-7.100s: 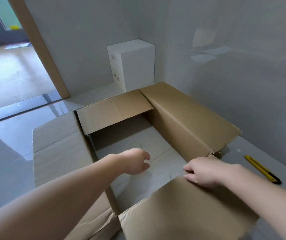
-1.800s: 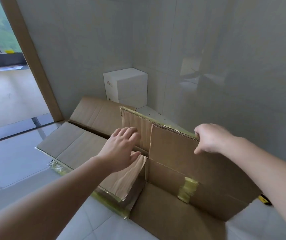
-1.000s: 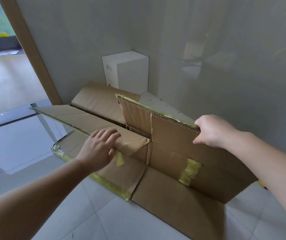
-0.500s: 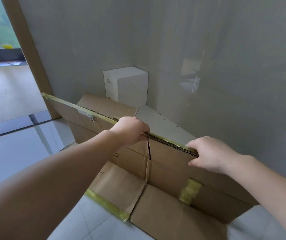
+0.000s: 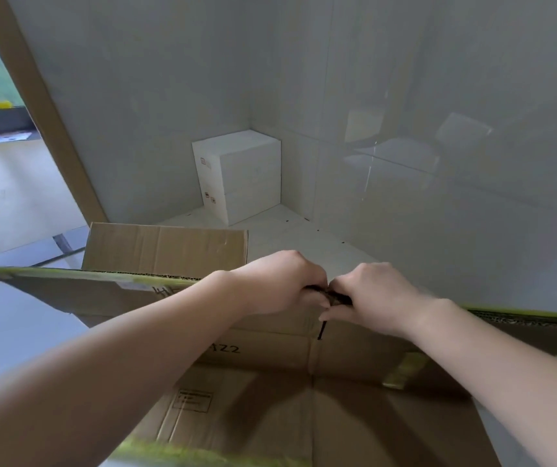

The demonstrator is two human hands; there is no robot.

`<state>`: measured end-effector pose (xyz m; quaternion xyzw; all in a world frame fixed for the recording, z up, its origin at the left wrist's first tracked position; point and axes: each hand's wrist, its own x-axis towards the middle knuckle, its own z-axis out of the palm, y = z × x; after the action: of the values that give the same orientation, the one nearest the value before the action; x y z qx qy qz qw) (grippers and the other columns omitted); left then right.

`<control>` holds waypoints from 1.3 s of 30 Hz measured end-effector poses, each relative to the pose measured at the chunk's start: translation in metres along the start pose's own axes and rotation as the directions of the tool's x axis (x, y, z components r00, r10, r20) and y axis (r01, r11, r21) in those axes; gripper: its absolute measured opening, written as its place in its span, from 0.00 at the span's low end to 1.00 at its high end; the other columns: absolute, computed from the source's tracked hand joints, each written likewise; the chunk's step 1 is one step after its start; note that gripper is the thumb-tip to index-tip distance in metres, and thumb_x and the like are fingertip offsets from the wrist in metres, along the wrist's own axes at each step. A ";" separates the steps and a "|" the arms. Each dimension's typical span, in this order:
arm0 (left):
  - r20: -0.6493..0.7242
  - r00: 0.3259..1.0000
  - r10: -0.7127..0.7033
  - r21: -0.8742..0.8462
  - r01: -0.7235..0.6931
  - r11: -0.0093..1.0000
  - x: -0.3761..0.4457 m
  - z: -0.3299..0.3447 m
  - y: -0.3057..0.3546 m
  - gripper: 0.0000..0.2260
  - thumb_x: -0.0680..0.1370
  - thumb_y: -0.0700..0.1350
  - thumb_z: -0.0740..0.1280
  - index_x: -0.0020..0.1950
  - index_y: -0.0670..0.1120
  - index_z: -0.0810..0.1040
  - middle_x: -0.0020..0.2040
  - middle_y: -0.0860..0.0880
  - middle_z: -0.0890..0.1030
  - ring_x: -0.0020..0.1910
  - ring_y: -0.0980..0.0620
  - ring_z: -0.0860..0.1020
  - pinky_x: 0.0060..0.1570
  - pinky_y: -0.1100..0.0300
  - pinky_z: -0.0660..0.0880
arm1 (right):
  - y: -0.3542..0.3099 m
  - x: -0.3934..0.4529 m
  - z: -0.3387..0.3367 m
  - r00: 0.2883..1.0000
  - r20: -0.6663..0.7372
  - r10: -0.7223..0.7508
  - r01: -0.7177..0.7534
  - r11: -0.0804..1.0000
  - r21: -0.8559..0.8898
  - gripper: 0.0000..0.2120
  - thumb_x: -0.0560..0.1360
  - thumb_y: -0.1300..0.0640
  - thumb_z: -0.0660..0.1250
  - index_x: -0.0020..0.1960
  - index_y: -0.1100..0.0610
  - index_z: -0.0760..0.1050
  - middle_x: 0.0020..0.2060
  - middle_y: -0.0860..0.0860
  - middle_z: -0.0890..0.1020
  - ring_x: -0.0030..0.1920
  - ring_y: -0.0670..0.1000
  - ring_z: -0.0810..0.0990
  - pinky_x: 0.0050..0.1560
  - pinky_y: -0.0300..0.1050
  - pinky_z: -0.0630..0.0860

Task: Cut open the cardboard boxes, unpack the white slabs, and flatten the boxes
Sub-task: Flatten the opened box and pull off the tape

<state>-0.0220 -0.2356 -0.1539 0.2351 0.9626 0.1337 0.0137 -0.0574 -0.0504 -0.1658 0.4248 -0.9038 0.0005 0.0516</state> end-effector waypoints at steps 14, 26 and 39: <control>0.069 0.845 -0.530 0.331 0.482 0.811 0.021 -0.019 -0.146 0.32 0.78 0.66 0.49 0.76 0.48 0.58 0.76 0.48 0.60 0.75 0.48 0.56 0.71 0.49 0.53 | -0.002 0.005 -0.001 0.986 0.058 -0.158 0.164 0.979 -0.123 0.25 0.80 0.37 0.51 0.31 0.53 0.60 0.24 0.46 0.63 0.27 0.51 0.65 0.32 0.45 0.62; -0.048 0.821 -0.568 0.111 0.570 0.814 0.026 0.003 -0.187 0.26 0.72 0.73 0.48 0.50 0.56 0.73 0.52 0.50 0.77 0.49 0.47 0.75 0.45 0.54 0.71 | 0.002 0.005 -0.002 0.985 0.077 -0.151 0.160 0.980 -0.120 0.23 0.80 0.39 0.53 0.33 0.54 0.64 0.26 0.48 0.65 0.30 0.54 0.66 0.32 0.45 0.63; 0.179 0.913 -0.366 -0.135 0.391 0.910 -0.029 -0.036 -0.115 0.31 0.61 0.81 0.54 0.51 0.63 0.75 0.44 0.63 0.79 0.44 0.61 0.77 0.44 0.60 0.74 | 0.018 0.030 0.000 0.997 0.075 0.020 -0.021 1.000 0.020 0.26 0.77 0.37 0.58 0.29 0.53 0.60 0.24 0.47 0.65 0.26 0.45 0.62 0.31 0.46 0.62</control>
<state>-0.0509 -0.3557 -0.1501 0.0509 0.9714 0.1912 0.1315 -0.0902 -0.0620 -0.1621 0.4157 -0.9094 -0.0052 0.0134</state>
